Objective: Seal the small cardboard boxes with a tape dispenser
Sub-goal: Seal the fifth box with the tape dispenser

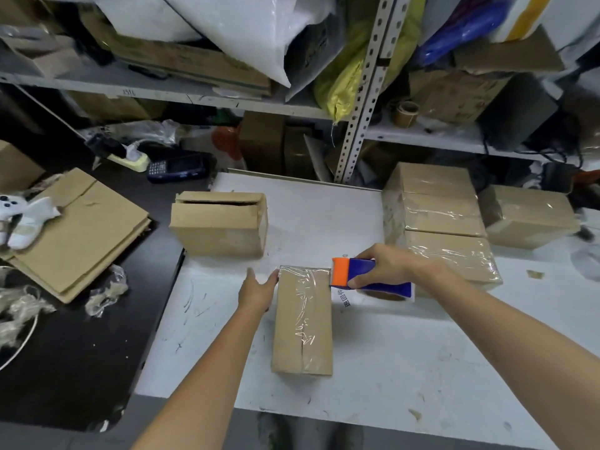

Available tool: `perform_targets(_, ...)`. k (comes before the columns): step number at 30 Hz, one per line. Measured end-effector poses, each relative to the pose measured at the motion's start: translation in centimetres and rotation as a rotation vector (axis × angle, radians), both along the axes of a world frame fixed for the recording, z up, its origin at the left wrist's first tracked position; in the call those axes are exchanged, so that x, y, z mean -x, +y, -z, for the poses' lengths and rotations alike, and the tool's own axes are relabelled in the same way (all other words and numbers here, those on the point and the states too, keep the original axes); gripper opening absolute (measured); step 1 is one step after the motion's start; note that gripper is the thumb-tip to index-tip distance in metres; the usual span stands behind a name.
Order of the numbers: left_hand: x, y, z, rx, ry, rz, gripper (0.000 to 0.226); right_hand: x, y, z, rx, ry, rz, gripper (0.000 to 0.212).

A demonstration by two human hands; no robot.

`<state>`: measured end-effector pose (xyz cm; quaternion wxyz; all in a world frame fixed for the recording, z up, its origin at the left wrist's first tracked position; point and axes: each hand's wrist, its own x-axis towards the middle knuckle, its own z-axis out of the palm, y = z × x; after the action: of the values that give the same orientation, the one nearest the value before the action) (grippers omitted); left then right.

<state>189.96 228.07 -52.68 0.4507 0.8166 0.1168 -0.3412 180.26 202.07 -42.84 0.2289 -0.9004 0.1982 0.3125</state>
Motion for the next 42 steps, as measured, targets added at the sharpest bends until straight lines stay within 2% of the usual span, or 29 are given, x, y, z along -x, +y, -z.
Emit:
perform_targets(1,0.1,0.2,0.0,-0.038,0.014,0.006,0.086,0.1,0.1,0.1,-0.010,-0.008,0.015,0.071)
perform_targets(2,0.2,0.3,0.1,-0.067,-0.023,0.020,0.085,0.3,0.2,0.3,-0.026,-0.015,0.034,0.073)
perform_targets(4,0.2,0.3,-0.2,-0.044,-0.138,0.013,0.050,0.5,0.6,0.5,-0.055,-0.032,0.061,0.075)
perform_targets(5,0.4,0.2,-0.8,0.012,-0.161,-0.007,0.042,0.6,0.9,0.7,-0.070,-0.043,0.067,0.074)
perform_targets(7,0.9,0.1,-1.8,0.104,-0.140,0.004,0.042,0.9,1.3,1.0,-0.098,-0.063,0.066,0.069)
perform_targets(10,1.7,0.2,-2.5,0.136,-0.215,0.131,0.012,1.8,1.6,1.3,-0.139,-0.078,0.076,0.061)
perform_targets(12,1.7,0.3,-2.5,0.133,-0.237,0.156,0.006,2.6,1.1,1.4,-0.183,-0.084,0.106,0.066)
perform_targets(16,1.7,0.1,-2.8,0.125,-0.221,0.153,0.016,4.5,-0.1,1.0,-0.222,-0.066,0.112,0.066)
perform_targets(23,1.8,-0.2,-2.1,0.121,-0.229,0.144,0.023,5.7,-0.6,1.4,-0.151,-0.038,0.094,0.068)
perform_targets(30,2.0,0.1,-1.8,0.120,-0.237,0.202,0.026,2.7,3.5,3.8,0.089,-0.068,-0.017,0.045)
perform_targets(33,1.7,0.8,-1.5,0.110,-0.229,0.259,0.029,2.1,5.0,3.9,0.306,-0.154,-0.103,0.041)
perform_targets(36,2.0,1.0,-1.3,0.130,-0.215,0.250,0.035,2.7,5.8,4.9,0.329,-0.172,0.009,0.043)
perform_targets(39,2.4,1.2,-1.1,0.139,-0.203,0.267,0.039,3.7,6.3,6.5,0.170,-0.148,0.336,0.048)
perform_targets(42,2.5,1.2,-0.9,0.129,-0.193,0.237,0.049,4.5,7.4,8.3,0.292,-0.170,0.321,0.047)
